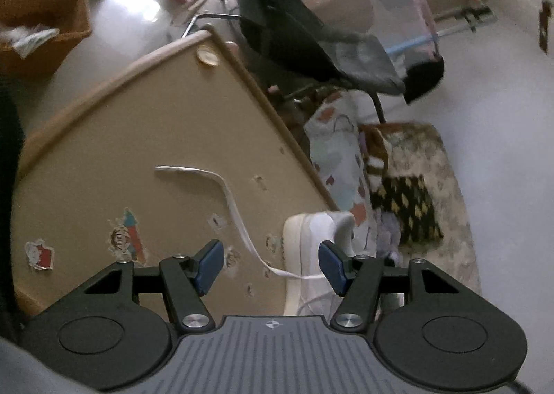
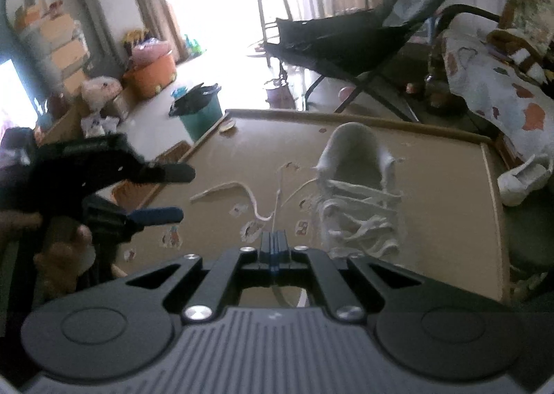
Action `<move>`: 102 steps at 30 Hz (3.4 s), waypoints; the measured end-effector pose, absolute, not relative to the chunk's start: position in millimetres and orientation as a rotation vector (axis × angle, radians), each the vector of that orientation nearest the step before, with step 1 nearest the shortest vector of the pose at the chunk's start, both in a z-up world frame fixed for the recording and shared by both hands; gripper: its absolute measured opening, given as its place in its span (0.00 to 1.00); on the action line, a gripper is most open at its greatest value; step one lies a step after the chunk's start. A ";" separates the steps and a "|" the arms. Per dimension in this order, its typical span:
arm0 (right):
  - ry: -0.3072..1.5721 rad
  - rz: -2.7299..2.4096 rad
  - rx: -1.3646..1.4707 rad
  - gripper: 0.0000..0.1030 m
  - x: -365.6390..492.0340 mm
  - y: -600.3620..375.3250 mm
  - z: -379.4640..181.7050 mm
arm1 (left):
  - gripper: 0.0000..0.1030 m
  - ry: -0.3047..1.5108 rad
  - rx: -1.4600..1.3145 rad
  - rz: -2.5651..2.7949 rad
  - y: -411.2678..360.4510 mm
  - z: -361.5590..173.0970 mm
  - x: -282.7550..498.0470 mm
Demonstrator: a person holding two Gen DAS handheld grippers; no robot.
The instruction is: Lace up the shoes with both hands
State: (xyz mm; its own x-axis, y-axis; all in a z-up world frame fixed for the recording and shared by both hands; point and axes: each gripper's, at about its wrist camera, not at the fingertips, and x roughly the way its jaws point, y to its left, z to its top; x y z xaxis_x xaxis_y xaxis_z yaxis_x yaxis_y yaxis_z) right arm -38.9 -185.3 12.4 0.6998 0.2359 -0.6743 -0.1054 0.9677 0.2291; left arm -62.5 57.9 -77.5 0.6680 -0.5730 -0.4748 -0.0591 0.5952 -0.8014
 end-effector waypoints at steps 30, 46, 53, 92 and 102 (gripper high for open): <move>0.749 0.287 0.223 0.01 -46.8 -188.5 6.9 | 0.32 0.859 -0.767 -0.661 -35.2 -85.2 -57.1; 0.769 0.295 0.243 0.04 -49.3 -191.0 8.0 | 0.04 0.804 -0.511 -0.643 -28.4 -59.9 -45.1; 0.790 0.234 0.272 0.06 -53.3 -211.2 12.8 | 0.04 0.719 -0.292 -0.651 -24.0 -27.4 -30.4; 0.746 0.020 0.468 0.15 -13.2 -272.0 -22.3 | 0.03 0.483 1.143 -1.101 -147.4 15.4 49.6; 0.728 0.037 0.695 0.15 -17.2 -295.6 -36.1 | 0.02 0.324 1.363 -1.242 -145.1 20.0 29.9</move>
State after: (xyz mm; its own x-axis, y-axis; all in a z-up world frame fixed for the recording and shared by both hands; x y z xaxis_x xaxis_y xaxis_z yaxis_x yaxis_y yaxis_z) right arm -17.2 -295.6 -36.1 0.7557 0.2635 -0.5995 0.2013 0.7776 0.5956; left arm 29.9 -145.1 20.0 0.3902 -0.4704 -0.7915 0.7967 -0.2585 0.5463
